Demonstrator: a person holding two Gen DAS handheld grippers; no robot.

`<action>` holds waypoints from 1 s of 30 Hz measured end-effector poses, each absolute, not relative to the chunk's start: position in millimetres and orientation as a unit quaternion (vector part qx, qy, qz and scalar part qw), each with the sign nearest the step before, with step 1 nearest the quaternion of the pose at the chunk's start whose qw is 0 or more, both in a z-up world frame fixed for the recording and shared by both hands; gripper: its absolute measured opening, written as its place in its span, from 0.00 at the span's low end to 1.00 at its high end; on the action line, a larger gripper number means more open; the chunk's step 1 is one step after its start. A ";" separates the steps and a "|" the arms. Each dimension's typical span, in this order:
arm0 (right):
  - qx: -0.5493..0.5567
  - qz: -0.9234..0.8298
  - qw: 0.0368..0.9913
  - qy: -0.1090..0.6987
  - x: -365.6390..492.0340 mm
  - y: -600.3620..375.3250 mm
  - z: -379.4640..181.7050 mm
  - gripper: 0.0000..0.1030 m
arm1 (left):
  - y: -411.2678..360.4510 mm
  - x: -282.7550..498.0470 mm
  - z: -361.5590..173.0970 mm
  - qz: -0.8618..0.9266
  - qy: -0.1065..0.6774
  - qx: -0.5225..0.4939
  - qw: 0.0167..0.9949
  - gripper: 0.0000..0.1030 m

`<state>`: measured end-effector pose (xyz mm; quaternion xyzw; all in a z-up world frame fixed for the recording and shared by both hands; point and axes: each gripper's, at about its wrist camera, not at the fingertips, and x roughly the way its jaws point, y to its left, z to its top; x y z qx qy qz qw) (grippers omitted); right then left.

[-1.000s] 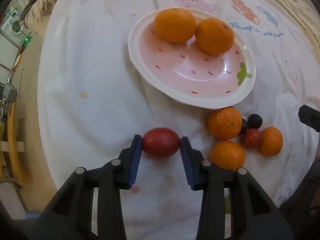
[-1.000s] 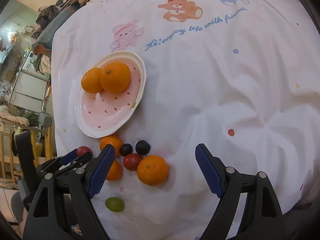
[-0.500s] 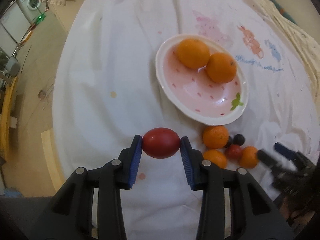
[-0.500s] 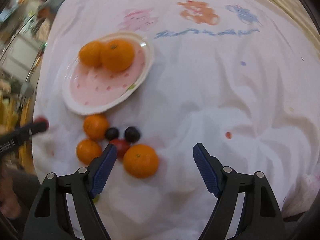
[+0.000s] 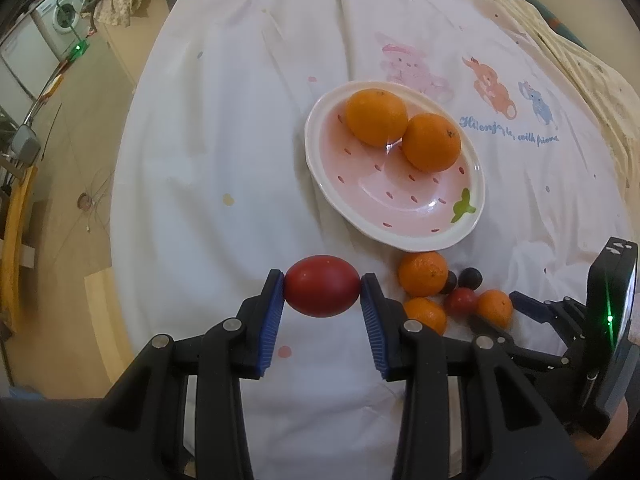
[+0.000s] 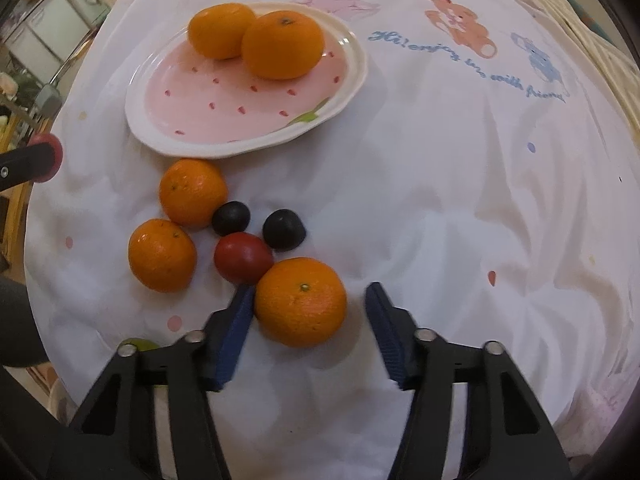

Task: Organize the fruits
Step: 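Grasp an orange with the right gripper while the left gripper holds the tomato, then lower the orange onto the pink plate and open the right gripper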

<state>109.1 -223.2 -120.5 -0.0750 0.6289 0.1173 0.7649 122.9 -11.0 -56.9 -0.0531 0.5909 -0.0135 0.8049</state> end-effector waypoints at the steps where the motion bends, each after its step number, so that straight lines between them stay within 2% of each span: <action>1: -0.072 0.121 0.764 0.629 109.0 -223.1 -120.3 0.46 | -10.1 122.7 -57.4 -0.014 0.592 -0.054 0.804 0.34; 16: -0.002 0.129 0.788 0.601 106.1 -247.5 -91.2 0.46 | 1.2 119.8 -56.3 0.011 0.576 -0.043 0.816 0.34; 30: 0.100 0.169 0.862 0.467 109.6 -271.3 -10.3 0.46 | 0.8 123.0 -22.1 0.005 0.539 -0.050 0.841 0.33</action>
